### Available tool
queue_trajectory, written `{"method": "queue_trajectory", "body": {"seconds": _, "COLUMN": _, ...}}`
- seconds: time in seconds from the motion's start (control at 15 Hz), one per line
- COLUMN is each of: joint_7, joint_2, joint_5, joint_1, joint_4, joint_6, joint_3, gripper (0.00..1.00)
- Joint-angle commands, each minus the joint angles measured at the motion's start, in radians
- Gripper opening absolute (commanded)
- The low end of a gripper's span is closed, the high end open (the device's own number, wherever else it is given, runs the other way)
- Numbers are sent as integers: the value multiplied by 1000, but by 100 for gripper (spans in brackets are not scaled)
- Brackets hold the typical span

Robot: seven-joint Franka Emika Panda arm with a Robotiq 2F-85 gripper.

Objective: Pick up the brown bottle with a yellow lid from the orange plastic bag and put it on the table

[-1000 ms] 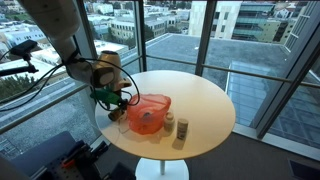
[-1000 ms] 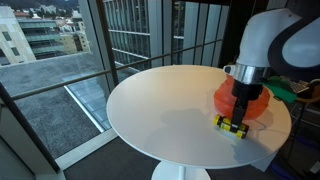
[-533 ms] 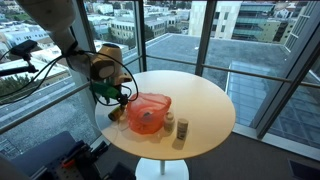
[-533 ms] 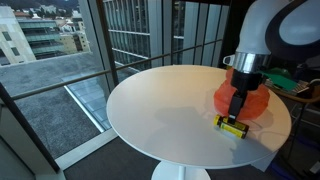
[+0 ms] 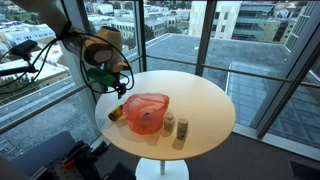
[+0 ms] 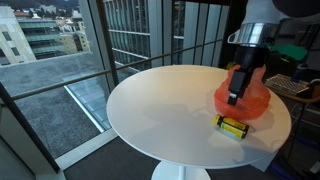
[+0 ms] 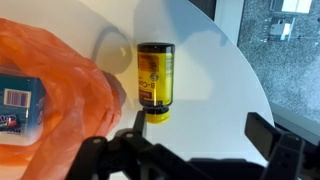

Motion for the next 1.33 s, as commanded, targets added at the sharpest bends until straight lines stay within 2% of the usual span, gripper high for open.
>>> {"method": "queue_trajectory", "body": {"seconds": 0.0, "joint_7": 44, "joint_2": -88, "joint_5": 1, "joint_1": 0, "joint_4": 1, "joint_6": -83, "joint_3": -44, "gripper": 100}}
{"method": "queue_trajectory", "body": {"seconds": 0.6, "joint_7": 228, "joint_2": -243, "joint_5": -65, "joint_1": -32, "joint_4": -11, "joint_6": -203, "joint_3": -154, "gripper": 100}}
{"method": "queue_trajectory", "body": {"seconds": 1.0, "joint_7": 315, "joint_2": -335, "joint_5": -257, "joint_1": -95, "joint_4": 21, "joint_6": -326, "joint_3": -186, "gripper": 100}}
{"method": "queue_trajectory", "body": {"seconds": 1.27, "joint_7": 324, "joint_2": -373, "joint_5": -318, "joint_1": -122, "joint_4": 37, "joint_6": -375, "joint_3": -200, "gripper": 100}}
